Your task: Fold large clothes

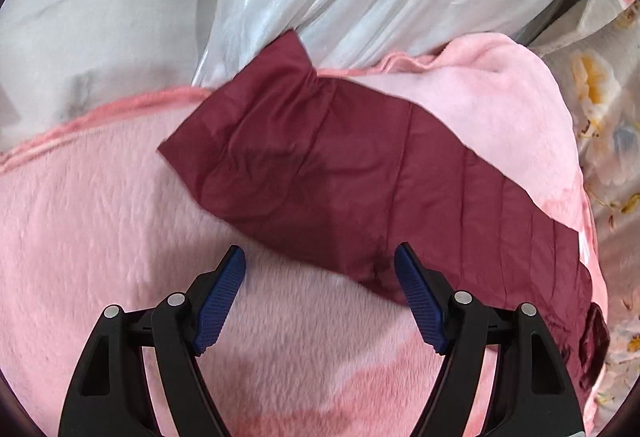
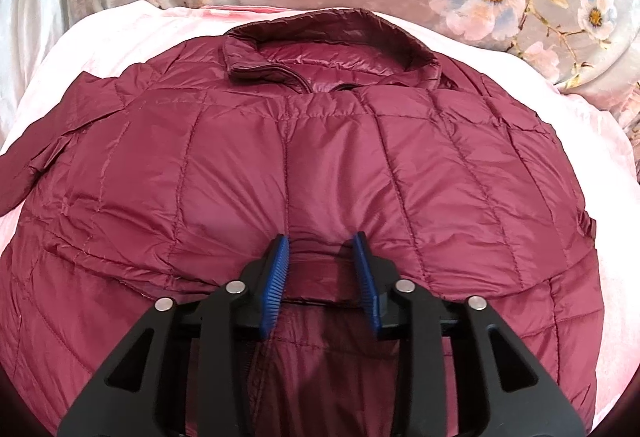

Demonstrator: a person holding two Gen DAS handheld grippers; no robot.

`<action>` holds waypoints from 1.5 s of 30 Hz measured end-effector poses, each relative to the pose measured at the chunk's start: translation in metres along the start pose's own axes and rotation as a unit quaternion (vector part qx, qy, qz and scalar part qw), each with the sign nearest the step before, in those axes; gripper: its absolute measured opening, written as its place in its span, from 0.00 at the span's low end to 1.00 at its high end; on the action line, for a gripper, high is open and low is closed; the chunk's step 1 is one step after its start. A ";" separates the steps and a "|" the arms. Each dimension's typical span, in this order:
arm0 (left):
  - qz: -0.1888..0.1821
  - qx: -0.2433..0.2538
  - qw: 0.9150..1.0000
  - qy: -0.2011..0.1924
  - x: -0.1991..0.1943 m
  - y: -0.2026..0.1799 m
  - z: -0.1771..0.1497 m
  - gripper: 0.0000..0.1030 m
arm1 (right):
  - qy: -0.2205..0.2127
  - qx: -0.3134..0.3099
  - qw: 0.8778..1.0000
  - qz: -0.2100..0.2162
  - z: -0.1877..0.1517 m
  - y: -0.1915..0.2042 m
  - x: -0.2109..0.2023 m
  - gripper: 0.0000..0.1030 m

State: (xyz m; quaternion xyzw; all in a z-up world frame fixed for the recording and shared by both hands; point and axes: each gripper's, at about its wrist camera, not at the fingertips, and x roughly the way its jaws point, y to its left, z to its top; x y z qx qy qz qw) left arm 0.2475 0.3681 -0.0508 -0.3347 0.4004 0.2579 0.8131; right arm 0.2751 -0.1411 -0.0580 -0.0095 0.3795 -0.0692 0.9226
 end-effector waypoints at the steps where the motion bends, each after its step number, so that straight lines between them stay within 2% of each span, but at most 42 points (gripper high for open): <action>1: 0.001 0.006 1.000 -0.004 0.001 -0.005 0.000 0.60 | 0.000 0.004 1.000 -0.002 0.000 -0.001 -0.001 0.39; 2: 0.001 0.015 1.000 -0.004 0.003 -0.013 0.001 0.51 | -0.001 0.006 1.000 -0.005 0.000 -0.002 -0.001 0.41; 3: -0.006 0.022 1.000 -0.003 0.003 -0.019 0.001 0.26 | -0.002 0.011 1.000 -0.006 0.000 -0.004 -0.002 0.46; 4: -0.013 0.032 0.999 0.000 0.002 -0.031 0.002 0.05 | -0.003 0.018 1.000 0.001 -0.001 -0.007 -0.004 0.48; 5: -0.019 0.035 0.999 -0.001 0.001 -0.033 0.007 0.00 | -0.005 0.023 1.000 0.008 -0.002 -0.009 -0.006 0.48; 7: -0.040 0.053 0.998 -0.017 -0.014 -0.051 0.011 0.00 | -0.008 0.037 0.999 0.027 -0.005 -0.015 -0.014 0.49; 9: -0.062 0.096 0.992 -0.046 -0.042 -0.087 0.007 0.00 | -0.011 0.049 0.998 0.039 -0.009 -0.020 -0.023 0.49; 13: -0.130 0.192 0.969 -0.091 -0.107 -0.169 -0.022 0.00 | -0.013 0.080 0.995 0.062 -0.021 -0.035 -0.048 0.51; 16: -0.195 0.269 0.939 -0.094 -0.150 -0.239 -0.066 0.00 | -0.023 0.086 0.994 0.064 -0.035 -0.046 -0.069 0.52; 20: -0.256 0.344 0.902 -0.051 -0.174 -0.306 -0.139 0.00 | -0.032 0.098 0.993 0.058 -0.057 -0.064 -0.092 0.55; 23: -0.279 0.390 0.878 -0.001 -0.170 -0.344 -0.202 0.02 | -0.030 0.110 0.992 0.054 -0.066 -0.079 -0.097 0.56; 24: -0.282 0.400 0.872 0.019 -0.164 -0.353 -0.220 0.07 | -0.030 0.113 0.992 0.051 -0.069 -0.084 -0.100 0.56; 25: -0.288 0.409 0.864 0.056 -0.154 -0.358 -0.243 0.15 | -0.032 0.113 0.992 0.045 -0.070 -0.087 -0.102 0.57; 26: -0.292 0.411 0.860 0.079 -0.149 -0.359 -0.256 0.22 | -0.034 0.107 0.993 0.032 -0.072 -0.092 -0.104 0.57; 27: -0.294 0.408 0.858 0.104 -0.141 -0.356 -0.267 0.42 | -0.035 0.104 0.994 0.025 -0.072 -0.095 -0.105 0.61; 28: -0.297 0.399 0.859 0.122 -0.137 -0.351 -0.277 0.54 | -0.036 0.104 0.994 0.022 -0.072 -0.098 -0.106 0.63; 30: -0.307 0.370 0.866 0.140 -0.131 -0.332 -0.280 0.56 | -0.040 0.106 0.993 0.026 -0.070 -0.106 -0.108 0.64; 31: -0.312 0.360 0.867 0.144 -0.129 -0.321 -0.278 0.57 | -0.041 0.108 0.993 0.027 -0.069 -0.108 -0.108 0.65; 32: -0.313 0.345 0.872 0.148 -0.124 -0.308 -0.269 0.58 | -0.043 0.110 0.992 0.032 -0.066 -0.110 -0.107 0.66; 35: -0.306 0.292 0.896 0.137 -0.112 -0.276 -0.233 0.59 | -0.040 0.115 0.991 0.053 -0.054 -0.112 -0.099 0.67; 39: -0.263 0.226 0.929 0.129 -0.073 -0.250 -0.177 0.59 | -0.022 0.131 0.987 0.092 -0.032 -0.107 -0.083 0.67; 42: -0.244 0.176 0.944 0.136 -0.045 -0.236 -0.148 0.59 | -0.024 0.124 0.986 0.105 -0.013 -0.092 -0.076 0.70; 45: -0.220 0.156 0.953 0.136 -0.020 -0.232 -0.132 0.59 | -0.036 0.057 0.994 0.089 0.003 -0.054 -0.070 0.77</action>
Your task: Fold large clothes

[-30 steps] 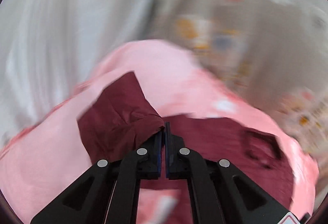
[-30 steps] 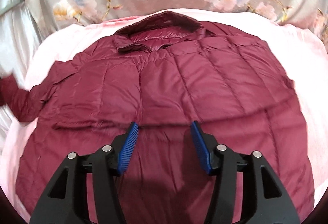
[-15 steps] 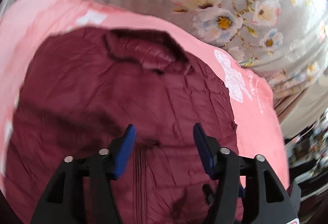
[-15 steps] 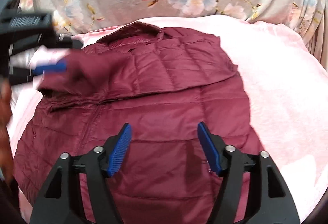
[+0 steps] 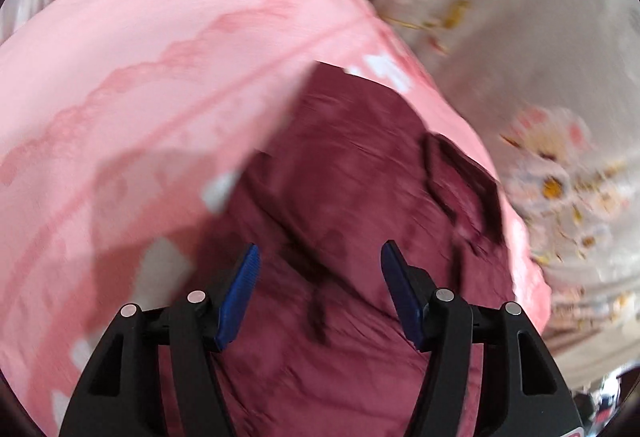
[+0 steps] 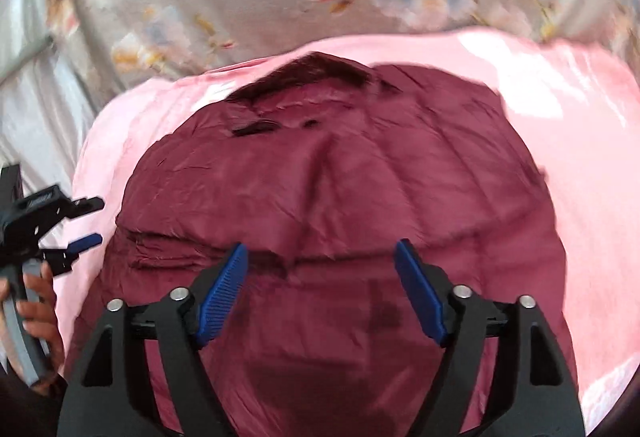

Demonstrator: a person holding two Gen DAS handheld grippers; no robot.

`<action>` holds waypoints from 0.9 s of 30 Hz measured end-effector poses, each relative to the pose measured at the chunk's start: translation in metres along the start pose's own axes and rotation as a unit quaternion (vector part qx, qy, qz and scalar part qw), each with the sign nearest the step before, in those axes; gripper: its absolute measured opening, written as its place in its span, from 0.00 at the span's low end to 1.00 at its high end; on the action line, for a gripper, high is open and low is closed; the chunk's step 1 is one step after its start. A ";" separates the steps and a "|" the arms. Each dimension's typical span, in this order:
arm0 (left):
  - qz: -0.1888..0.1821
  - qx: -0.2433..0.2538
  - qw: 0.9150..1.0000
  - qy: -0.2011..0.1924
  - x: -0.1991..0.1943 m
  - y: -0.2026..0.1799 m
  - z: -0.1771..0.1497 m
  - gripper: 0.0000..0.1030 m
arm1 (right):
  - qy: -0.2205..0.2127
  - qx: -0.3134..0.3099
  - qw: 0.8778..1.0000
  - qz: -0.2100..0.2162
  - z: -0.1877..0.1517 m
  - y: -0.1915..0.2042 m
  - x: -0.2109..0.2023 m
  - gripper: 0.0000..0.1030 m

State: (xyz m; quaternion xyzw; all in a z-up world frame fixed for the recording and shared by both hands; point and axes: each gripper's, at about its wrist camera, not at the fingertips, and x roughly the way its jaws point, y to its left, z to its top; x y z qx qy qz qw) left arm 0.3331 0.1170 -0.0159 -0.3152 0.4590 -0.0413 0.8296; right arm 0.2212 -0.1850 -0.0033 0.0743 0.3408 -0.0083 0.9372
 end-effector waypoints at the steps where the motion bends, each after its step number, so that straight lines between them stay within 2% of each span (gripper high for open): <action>1: 0.011 -0.001 1.000 0.001 0.006 0.003 0.004 0.59 | 0.000 -0.021 1.000 -0.003 0.000 0.010 0.004 0.78; 4: 0.038 0.002 0.999 0.010 0.017 0.012 0.007 0.57 | 0.002 -0.088 0.996 -0.028 0.002 0.041 0.027 0.78; 7: 0.051 0.009 0.999 0.016 0.031 0.014 0.004 0.57 | -0.005 -0.089 0.992 -0.089 0.007 0.033 0.044 0.78; 10: 0.055 0.025 0.998 0.010 0.030 0.014 0.001 0.57 | -0.015 0.033 0.991 -0.130 0.009 -0.033 0.031 0.78; 13: 0.059 0.039 0.997 0.006 0.031 0.014 0.001 0.57 | -0.024 0.110 0.979 -0.172 0.001 -0.081 0.009 0.78; 16: 0.069 0.055 0.996 0.000 0.032 0.010 -0.001 0.57 | -0.032 0.138 0.977 -0.157 -0.007 -0.100 -0.015 0.78; 19: 0.078 0.063 0.995 -0.004 0.033 0.005 -0.003 0.58 | -0.048 0.091 0.989 -0.107 -0.005 -0.071 -0.028 0.78; 21: 0.081 0.064 0.995 -0.008 0.033 0.005 -0.004 0.58 | -0.040 0.015 0.996 -0.074 -0.001 -0.031 -0.021 0.78; 23: 0.082 0.068 0.994 -0.012 0.033 0.004 -0.006 0.58 | -0.028 -0.052 0.997 -0.053 -0.001 0.006 -0.005 0.78; 27: 0.089 0.088 0.992 -0.023 0.034 0.001 -0.011 0.58 | -0.015 -0.124 0.991 -0.054 -0.013 0.050 0.023 0.78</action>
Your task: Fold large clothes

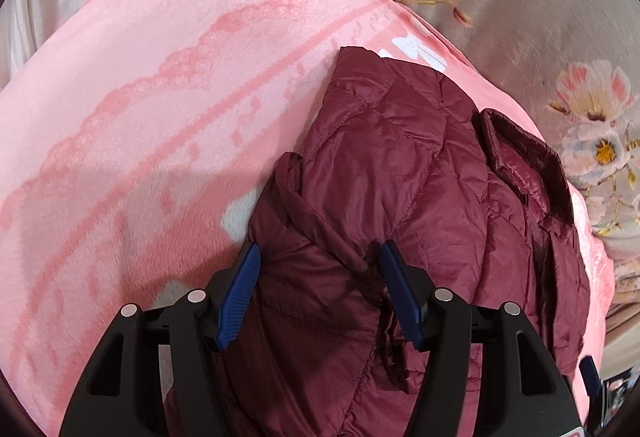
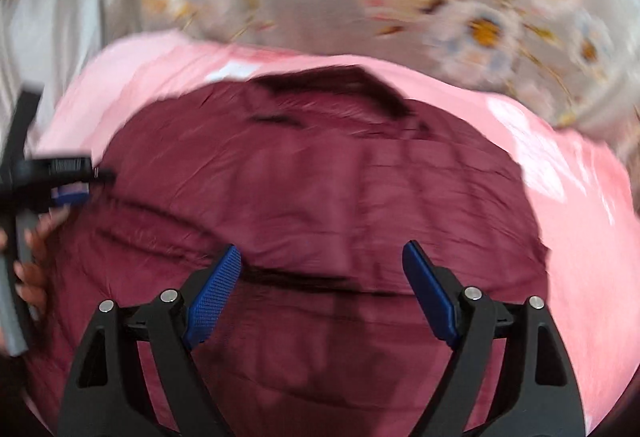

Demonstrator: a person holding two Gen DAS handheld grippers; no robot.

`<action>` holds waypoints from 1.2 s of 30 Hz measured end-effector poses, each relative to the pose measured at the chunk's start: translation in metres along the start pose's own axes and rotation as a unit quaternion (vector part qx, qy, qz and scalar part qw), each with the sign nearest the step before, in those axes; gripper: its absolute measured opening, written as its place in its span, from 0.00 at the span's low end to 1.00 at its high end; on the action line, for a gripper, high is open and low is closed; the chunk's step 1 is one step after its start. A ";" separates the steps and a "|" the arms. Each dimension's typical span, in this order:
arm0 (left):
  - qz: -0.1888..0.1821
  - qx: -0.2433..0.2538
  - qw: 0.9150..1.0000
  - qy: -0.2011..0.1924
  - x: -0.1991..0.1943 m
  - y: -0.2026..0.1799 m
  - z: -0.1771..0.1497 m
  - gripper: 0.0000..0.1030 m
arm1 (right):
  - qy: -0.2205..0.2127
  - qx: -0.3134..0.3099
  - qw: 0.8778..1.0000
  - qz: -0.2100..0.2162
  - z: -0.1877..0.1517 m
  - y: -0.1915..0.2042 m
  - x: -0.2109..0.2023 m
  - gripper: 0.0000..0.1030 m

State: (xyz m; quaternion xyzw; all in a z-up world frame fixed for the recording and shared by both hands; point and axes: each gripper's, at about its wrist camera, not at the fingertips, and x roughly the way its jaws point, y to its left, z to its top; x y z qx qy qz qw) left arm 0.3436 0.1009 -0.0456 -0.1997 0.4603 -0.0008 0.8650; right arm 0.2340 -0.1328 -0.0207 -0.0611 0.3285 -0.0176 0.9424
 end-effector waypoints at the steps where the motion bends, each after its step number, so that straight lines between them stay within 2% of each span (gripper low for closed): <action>1: 0.001 0.004 1.000 -0.003 0.000 -0.001 -0.001 0.58 | 0.000 -0.007 1.000 0.001 0.000 0.004 0.002 0.78; 2: 0.004 0.009 1.000 -0.007 0.000 -0.002 -0.003 0.58 | 0.000 -0.019 1.000 0.001 0.000 0.012 0.003 0.76; 3: 0.006 0.013 1.000 -0.010 -0.001 -0.003 -0.004 0.58 | 0.001 -0.028 1.000 -0.002 -0.001 0.015 0.005 0.70; 5: 0.012 0.021 1.000 -0.016 -0.001 -0.005 -0.006 0.59 | 0.017 -0.035 0.999 -0.007 0.001 0.016 0.017 0.47; 6: 0.014 0.024 0.999 -0.017 -0.001 -0.006 -0.007 0.59 | 0.028 -0.027 0.999 -0.001 0.002 0.012 0.023 0.22; 7: 0.016 0.026 0.999 -0.018 -0.001 -0.007 -0.007 0.59 | 0.037 -0.008 0.999 0.005 0.003 0.004 0.027 0.09; 9: 0.016 0.028 0.999 -0.019 -0.001 -0.007 -0.007 0.59 | 0.032 0.028 0.999 0.020 0.004 -0.013 0.024 0.06; 12: 0.010 0.025 0.999 -0.019 -0.001 -0.005 -0.007 0.59 | 0.007 0.091 0.996 0.007 0.007 -0.052 0.008 0.05; 14: 0.010 0.025 0.999 -0.019 -0.001 -0.006 -0.007 0.59 | -0.002 0.147 0.989 -0.015 0.003 -0.088 -0.003 0.05; 17: 0.013 0.029 0.999 -0.020 -0.001 -0.006 -0.007 0.61 | 0.023 0.205 0.978 -0.023 -0.015 -0.129 -0.002 0.05; 19: 0.015 0.031 0.999 -0.020 -0.001 -0.007 -0.007 0.61 | 0.048 0.216 0.975 -0.028 -0.028 -0.139 0.007 0.05; 21: 0.006 0.022 1.000 -0.014 -0.004 -0.004 -0.005 0.60 | 0.070 0.216 0.974 -0.013 -0.038 -0.141 0.015 0.06; 23: -0.028 -0.011 1.000 0.001 -0.009 0.006 0.001 0.59 | 0.065 0.221 0.973 -0.003 -0.040 -0.144 0.011 0.08; 24: -0.052 -0.035 0.998 0.008 -0.013 0.013 0.004 0.59 | 0.062 0.223 0.973 -0.002 -0.039 -0.146 0.008 0.14; 25: -0.072 -0.054 0.996 0.013 -0.016 0.018 0.007 0.59 | 0.054 0.233 0.971 0.000 -0.037 -0.150 0.003 0.26; 26: -0.097 -0.080 0.992 0.022 -0.018 0.024 0.011 0.59 | 0.047 0.244 0.969 0.004 -0.037 -0.155 -0.002 0.34; 27: -0.113 -0.096 0.989 0.029 -0.018 0.027 0.015 0.59 | 0.039 0.257 0.965 0.013 -0.036 -0.160 -0.005 0.48; 28: -0.126 -0.106 0.986 0.037 -0.017 0.028 0.018 0.59 | 0.036 0.267 0.963 0.022 -0.035 -0.165 -0.006 0.52; 31: -0.147 -0.131 0.979 0.057 -0.009 0.027 0.030 0.59 | 0.041 0.290 0.955 0.046 -0.026 -0.170 0.006 0.52; 33: -0.160 -0.143 0.975 0.062 -0.003 0.025 0.034 0.59 | 0.046 0.285 0.957 0.043 -0.023 -0.167 0.013 0.51; 35: -0.164 -0.157 0.972 0.066 0.004 0.024 0.037 0.57 | 0.053 0.276 0.959 0.040 -0.020 -0.165 0.020 0.40; 36: -0.165 -0.165 0.970 0.070 0.008 0.024 0.038 0.49 | 0.059 0.273 0.959 0.039 -0.018 -0.164 0.025 0.25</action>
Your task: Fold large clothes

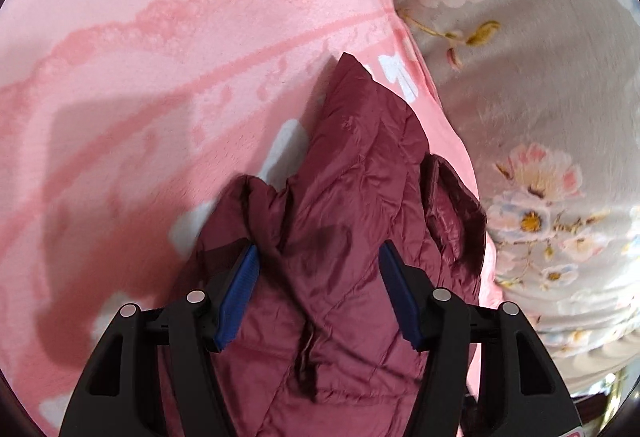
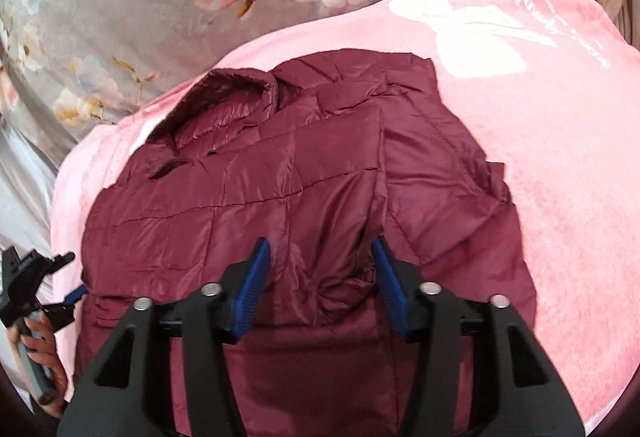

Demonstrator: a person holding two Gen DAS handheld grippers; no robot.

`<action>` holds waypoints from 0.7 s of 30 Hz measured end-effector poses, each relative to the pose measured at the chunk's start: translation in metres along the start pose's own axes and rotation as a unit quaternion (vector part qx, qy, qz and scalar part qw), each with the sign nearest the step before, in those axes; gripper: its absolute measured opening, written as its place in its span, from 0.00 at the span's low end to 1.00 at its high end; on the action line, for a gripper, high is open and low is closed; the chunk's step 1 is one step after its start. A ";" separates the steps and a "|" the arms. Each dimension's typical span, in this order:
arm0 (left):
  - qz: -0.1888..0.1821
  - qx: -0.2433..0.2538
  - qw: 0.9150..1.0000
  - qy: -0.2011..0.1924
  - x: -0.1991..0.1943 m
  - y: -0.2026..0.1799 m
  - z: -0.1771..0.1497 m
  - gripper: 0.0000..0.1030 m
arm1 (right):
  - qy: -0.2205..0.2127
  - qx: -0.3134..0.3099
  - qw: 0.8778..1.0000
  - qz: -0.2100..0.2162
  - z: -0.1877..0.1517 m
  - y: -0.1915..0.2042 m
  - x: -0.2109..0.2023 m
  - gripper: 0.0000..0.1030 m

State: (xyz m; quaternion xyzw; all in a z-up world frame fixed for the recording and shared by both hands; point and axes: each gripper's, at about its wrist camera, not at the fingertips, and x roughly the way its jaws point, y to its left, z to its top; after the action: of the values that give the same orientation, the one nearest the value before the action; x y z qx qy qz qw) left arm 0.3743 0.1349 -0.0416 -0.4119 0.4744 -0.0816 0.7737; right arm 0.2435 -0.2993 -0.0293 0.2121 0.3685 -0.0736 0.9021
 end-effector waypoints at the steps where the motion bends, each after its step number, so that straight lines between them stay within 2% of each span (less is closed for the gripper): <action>1: 0.005 -0.006 1.000 0.003 0.004 0.001 0.002 0.30 | 0.003 -0.001 1.000 0.000 0.000 0.000 0.001 0.11; 2: 0.014 -0.007 1.000 0.003 0.005 0.003 0.003 0.18 | 0.002 -0.001 1.000 0.007 0.003 0.001 0.000 0.07; 3: 0.027 -0.005 1.000 -0.001 0.005 0.005 0.005 0.00 | -0.007 0.000 1.000 0.017 0.006 0.003 -0.006 0.05; 6: 0.055 0.022 0.997 -0.043 -0.012 0.004 0.006 0.00 | -0.053 -0.017 0.998 0.035 0.014 0.013 -0.036 0.03; 8: 0.063 0.044 0.995 -0.071 -0.024 0.002 0.004 0.00 | -0.066 -0.031 0.997 0.023 0.014 0.015 -0.046 0.03; 11: 0.096 0.070 0.990 -0.074 -0.022 0.004 -0.004 0.00 | -0.032 -0.065 0.997 -0.037 0.002 0.014 -0.021 0.01; 14: 0.124 0.084 0.987 -0.059 -0.007 0.012 -0.011 0.00 | 0.004 -0.061 0.997 -0.048 -0.013 0.005 0.001 0.01; 18: 0.133 0.105 0.983 -0.073 -0.005 0.012 -0.018 0.01 | 0.004 -0.068 0.996 -0.057 -0.021 0.004 0.007 0.01; 21: 0.155 0.132 0.976 -0.084 -0.002 0.008 -0.024 0.03 | 0.002 -0.089 0.994 -0.070 -0.024 0.009 0.008 0.01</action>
State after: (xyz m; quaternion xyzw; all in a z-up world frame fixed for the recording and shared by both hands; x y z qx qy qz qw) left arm 0.3526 0.1274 -0.0509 -0.2335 0.4508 0.0123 0.8615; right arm 0.2367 -0.2810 -0.0473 0.1050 0.3895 -0.1032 0.9092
